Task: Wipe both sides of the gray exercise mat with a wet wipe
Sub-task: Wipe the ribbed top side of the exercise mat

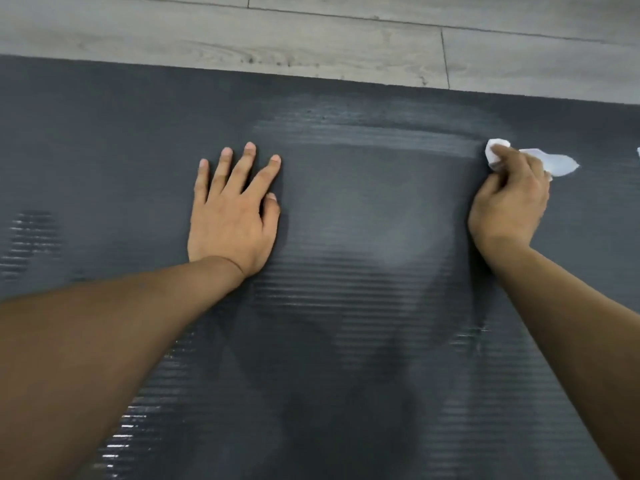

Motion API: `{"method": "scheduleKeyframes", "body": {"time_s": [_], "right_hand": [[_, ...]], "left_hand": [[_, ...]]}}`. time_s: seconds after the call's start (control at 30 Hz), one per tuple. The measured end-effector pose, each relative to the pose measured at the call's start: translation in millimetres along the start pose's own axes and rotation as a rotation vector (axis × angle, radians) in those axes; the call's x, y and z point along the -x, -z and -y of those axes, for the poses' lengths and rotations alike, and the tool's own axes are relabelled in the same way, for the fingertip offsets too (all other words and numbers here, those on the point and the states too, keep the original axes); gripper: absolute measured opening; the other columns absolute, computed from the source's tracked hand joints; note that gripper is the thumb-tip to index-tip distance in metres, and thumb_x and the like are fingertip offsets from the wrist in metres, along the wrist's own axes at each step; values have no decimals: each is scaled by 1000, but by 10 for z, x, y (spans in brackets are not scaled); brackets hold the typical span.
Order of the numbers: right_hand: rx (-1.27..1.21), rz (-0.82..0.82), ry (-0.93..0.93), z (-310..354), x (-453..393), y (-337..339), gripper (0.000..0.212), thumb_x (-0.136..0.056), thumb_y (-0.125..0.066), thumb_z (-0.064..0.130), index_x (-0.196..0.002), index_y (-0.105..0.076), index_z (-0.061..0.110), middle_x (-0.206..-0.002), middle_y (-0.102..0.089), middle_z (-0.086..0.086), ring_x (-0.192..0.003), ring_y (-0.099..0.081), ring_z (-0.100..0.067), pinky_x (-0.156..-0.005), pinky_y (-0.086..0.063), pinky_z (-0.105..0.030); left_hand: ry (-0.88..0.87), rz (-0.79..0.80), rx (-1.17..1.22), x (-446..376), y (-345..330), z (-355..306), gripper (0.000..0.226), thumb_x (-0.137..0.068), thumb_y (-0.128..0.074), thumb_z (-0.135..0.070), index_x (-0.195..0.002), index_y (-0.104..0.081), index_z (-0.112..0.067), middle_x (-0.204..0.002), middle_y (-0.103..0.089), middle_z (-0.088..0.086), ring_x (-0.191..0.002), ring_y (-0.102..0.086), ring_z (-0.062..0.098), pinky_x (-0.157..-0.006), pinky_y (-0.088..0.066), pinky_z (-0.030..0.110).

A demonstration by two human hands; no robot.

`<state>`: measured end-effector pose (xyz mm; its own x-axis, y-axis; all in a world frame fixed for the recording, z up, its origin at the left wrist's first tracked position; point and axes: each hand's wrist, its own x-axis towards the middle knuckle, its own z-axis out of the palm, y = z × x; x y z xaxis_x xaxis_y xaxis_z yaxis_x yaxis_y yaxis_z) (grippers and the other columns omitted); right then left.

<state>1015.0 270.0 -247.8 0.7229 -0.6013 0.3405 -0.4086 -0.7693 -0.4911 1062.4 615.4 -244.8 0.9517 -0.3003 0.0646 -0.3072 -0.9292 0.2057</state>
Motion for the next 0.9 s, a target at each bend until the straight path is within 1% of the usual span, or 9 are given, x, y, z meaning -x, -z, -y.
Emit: {"method": "scheduleKeyframes", "body": {"time_s": [0.07,0.17,0.27,0.33,0.43,0.53,0.67,0.77,0.9], "right_hand": [[7,-24,23,1,-11,-24,43,-88,-39,6,-122,-63,16,-115,-61,-9,-112,-51,-26,-88,-17,3],[15,-34,13,7,-24,-19,42,-89,-38,7,-122,-62,16,-117,-60,-10,-113,-50,-28,-91,-25,-9],[-4,-71,-30,104,-2,23,37,-88,-35,7,-117,-57,10,-123,-52,-13,-112,-49,-29,-90,-34,-23],[8,-79,-42,124,13,25,34,-87,-34,8,-114,-55,7,-125,-48,-14,-112,-50,-28,-91,-36,-25],[16,-63,-31,107,-3,22,32,-91,-35,11,-114,-56,9,-125,-49,-13,-113,-49,-27,-100,-37,-30],[9,-55,-36,80,-10,20,32,-92,-35,11,-113,-58,9,-123,-52,-11,-111,-50,-28,-99,-35,-27],[-9,-72,-6,74,-13,13,29,-92,-38,9,-109,-61,7,-115,-58,-11,-108,-52,-30,-94,-29,-20],[20,-42,-17,109,-14,29,30,-93,-39,10,-112,-61,8,-114,-59,-10,-108,-51,-30,-89,-34,-28],[57,50,-180,495,3,-31,31,-92,-40,6,-112,-63,9,-111,-59,-11,-105,-53,-30,-83,-37,-31]], "left_hand": [[-3,-12,-15,17,-28,10,58,-101,-24,-39,-156,-39,-30,-166,-31,6,-154,-22,33,-127,-9,52],[-2,-13,-52,12,-12,-13,55,-101,-26,-36,-153,-43,-25,-162,-36,10,-149,-31,36,-125,-15,53],[6,3,-151,122,120,-120,44,-104,-31,-32,-141,-46,-13,-148,-44,17,-131,-46,39,-119,-27,56],[44,-14,-120,462,233,-165,38,-105,-37,-31,-136,-47,-10,-143,-46,16,-123,-49,39,-115,-32,56],[69,38,-19,1358,320,-245,45,-103,-40,-33,-140,-49,-10,-148,-45,14,-135,-45,36,-119,-29,54],[46,136,-19,1919,257,-257,62,-102,-35,-39,-157,-35,-9,-166,-27,11,-154,-23,32,-124,-22,55],[51,149,2,1951,194,-246,65,-102,-32,-39,-161,-25,-14,-170,-16,6,-158,-12,27,-124,-21,56],[56,167,-17,1943,210,-241,65,-103,-29,-40,-162,-23,-15,-170,-15,6,-158,-11,27,-124,-20,56],[65,167,-22,1939,190,-250,65,-102,-29,-41,-162,-23,-17,-170,-15,5,-158,-11,27,-125,-18,55]]}}
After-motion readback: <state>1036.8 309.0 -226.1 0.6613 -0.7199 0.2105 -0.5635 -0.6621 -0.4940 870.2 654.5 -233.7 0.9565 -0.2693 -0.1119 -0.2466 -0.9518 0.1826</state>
